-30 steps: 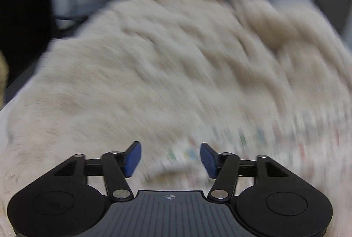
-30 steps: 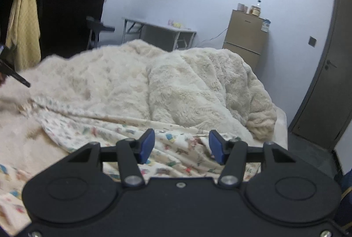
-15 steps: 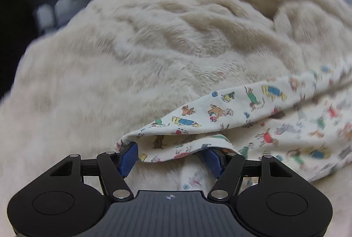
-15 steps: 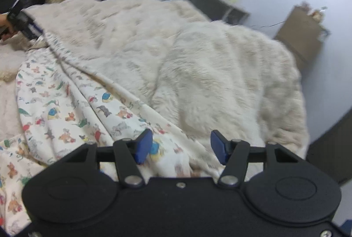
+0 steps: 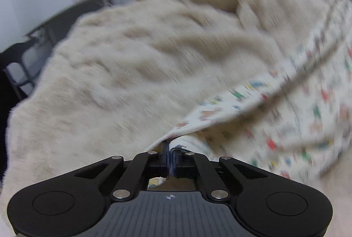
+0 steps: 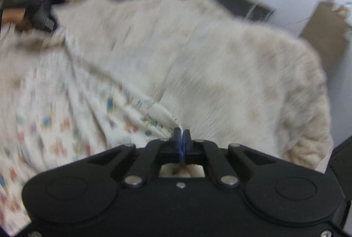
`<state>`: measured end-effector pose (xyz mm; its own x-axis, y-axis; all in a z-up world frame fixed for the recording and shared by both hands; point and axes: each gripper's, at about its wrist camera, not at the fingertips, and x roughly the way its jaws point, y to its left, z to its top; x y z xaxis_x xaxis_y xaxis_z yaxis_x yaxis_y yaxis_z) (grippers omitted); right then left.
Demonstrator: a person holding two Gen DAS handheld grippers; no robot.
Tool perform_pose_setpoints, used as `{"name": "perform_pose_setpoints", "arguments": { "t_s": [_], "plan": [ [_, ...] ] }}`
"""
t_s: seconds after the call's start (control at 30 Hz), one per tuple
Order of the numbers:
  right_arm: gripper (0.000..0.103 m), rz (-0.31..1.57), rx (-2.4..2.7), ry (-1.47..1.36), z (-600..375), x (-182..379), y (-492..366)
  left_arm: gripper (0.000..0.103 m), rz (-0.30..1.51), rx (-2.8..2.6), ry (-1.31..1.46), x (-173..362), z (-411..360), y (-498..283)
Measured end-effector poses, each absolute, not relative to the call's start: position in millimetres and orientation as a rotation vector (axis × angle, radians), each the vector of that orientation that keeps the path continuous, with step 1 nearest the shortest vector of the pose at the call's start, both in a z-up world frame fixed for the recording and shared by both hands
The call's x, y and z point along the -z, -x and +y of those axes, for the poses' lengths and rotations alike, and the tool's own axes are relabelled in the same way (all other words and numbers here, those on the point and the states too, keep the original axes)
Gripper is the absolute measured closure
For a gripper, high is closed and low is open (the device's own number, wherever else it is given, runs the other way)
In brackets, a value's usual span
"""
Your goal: Fold clothes
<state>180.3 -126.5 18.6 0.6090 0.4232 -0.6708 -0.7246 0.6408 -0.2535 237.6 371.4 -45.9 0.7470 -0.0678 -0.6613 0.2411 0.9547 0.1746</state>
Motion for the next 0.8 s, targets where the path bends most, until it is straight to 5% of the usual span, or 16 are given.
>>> {"name": "perform_pose_setpoints", "arguments": {
  "t_s": [0.17,0.27,0.37,0.53,0.6,0.8],
  "plan": [
    [0.103,0.537,-0.43,0.478,-135,-36,-215,0.088,0.782,0.009,-0.185,34,381,-281],
    [0.092,0.583,-0.367,0.537,-127,-24,-220,0.042,0.929,-0.192,-0.08,49,384,-299],
    [0.088,0.601,-0.361,0.487,-136,-25,-195,0.044,0.916,-0.22,0.108,53,397,-281],
    [0.058,0.545,-0.376,0.395,-156,-42,-102,0.045,0.721,-0.135,0.276,25,366,-219],
    [0.055,0.536,-0.392,0.346,-163,-43,-64,0.037,0.666,-0.053,0.245,9,336,-199],
    [0.049,0.525,-0.383,0.125,-203,-26,35,0.033,0.582,0.365,0.108,-36,226,-140]
  ]
}}
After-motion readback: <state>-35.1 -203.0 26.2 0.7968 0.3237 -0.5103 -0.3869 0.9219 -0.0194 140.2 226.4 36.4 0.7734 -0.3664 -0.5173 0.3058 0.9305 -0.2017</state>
